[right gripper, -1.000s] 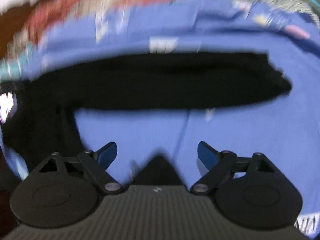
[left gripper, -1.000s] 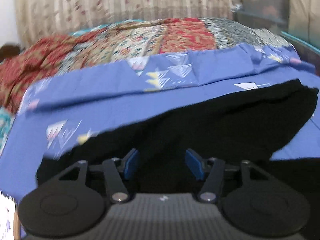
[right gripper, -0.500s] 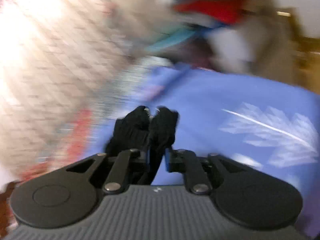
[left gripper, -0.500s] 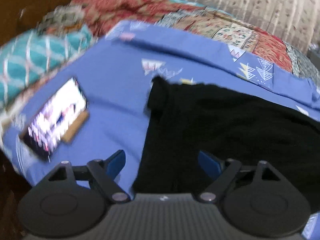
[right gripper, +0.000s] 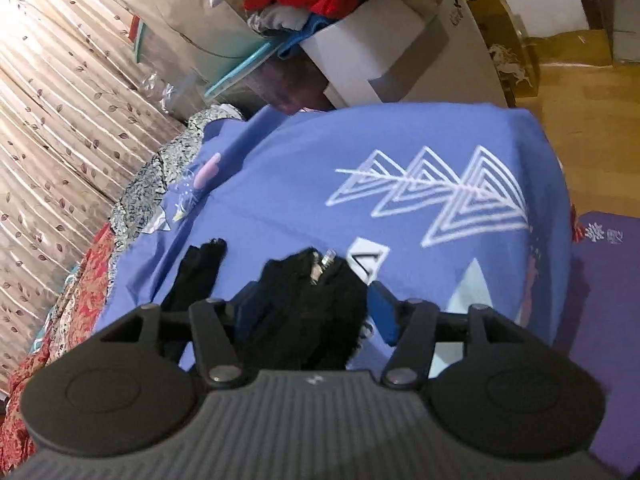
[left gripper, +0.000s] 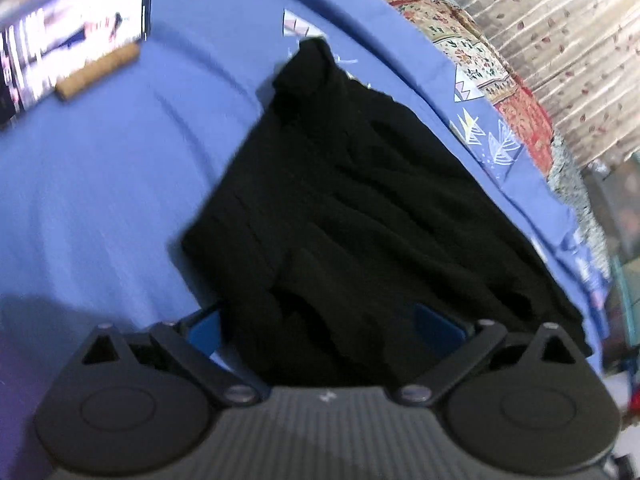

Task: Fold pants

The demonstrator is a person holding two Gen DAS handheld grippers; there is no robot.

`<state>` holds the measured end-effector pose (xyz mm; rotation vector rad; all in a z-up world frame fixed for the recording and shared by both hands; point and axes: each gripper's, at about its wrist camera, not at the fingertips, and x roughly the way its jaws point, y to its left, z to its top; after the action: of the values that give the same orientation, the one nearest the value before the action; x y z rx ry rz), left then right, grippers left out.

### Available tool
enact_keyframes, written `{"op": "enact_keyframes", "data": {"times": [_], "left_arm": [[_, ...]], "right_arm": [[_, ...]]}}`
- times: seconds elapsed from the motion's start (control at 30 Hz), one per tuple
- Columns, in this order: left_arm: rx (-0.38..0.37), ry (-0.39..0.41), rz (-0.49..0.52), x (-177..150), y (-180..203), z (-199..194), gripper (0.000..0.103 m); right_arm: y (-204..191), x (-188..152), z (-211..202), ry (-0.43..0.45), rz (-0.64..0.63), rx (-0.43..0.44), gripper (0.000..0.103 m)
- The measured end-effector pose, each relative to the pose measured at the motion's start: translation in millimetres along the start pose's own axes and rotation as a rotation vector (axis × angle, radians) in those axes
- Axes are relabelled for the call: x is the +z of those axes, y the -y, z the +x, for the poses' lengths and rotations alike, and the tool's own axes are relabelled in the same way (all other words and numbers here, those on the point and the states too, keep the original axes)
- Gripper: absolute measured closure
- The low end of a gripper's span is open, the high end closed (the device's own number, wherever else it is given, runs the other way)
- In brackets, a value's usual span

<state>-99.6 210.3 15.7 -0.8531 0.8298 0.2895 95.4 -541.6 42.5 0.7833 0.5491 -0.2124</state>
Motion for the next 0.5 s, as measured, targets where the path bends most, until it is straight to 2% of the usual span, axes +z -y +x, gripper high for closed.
{"op": "enact_keyframes", "data": {"times": [0.13,0.17,0.2,0.23,0.27,0.3,0.33,0.4,0.43,0.5], "left_arm": [[0.005,0.014,0.021,-3.0,4.2,0.8,0.008],[0.008,0.015,0.017,-2.7,4.0,0.3,0.015],[0.01,0.016,0.013,-1.9,3.7,-0.9,0.031],[0.017,0.019,0.01,-1.4,3.8,-2.0,0.044],[0.029,0.02,0.009,-0.3,4.3,-2.7,0.07],[0.036,0.016,0.006,0.3,3.8,-3.5,0.087],[0.028,0.008,-0.005,0.8,2.8,-5.2,0.088],[0.026,0.009,-0.012,3.8,3.1,-15.1,0.091],[0.022,0.016,-0.004,6.1,4.0,-24.6,0.091],[0.005,0.035,-0.004,13.1,3.2,-47.2,0.092]], "right_arm": [[16.4,-9.1,7.4,-0.045,0.054,0.011,0.042],[17.6,-10.9,11.0,-0.056,0.062,0.012,0.042],[17.6,-9.8,16.5,-0.066,0.065,0.014,0.042],[16.4,-10.0,22.2,-0.074,0.065,0.019,0.042],[13.5,-10.8,28.0,-0.08,0.058,0.028,0.042],[9.6,-11.0,35.0,-0.086,0.04,0.035,0.042],[4.2,-10.6,43.7,-0.097,0.011,0.036,0.044],[-8.5,-10.3,60.9,-0.123,-0.058,0.007,0.092],[-15.3,-9.9,64.8,-0.128,-0.079,-0.044,0.092],[-22.1,-3.3,52.7,-0.052,-0.044,-0.047,0.092]]}}
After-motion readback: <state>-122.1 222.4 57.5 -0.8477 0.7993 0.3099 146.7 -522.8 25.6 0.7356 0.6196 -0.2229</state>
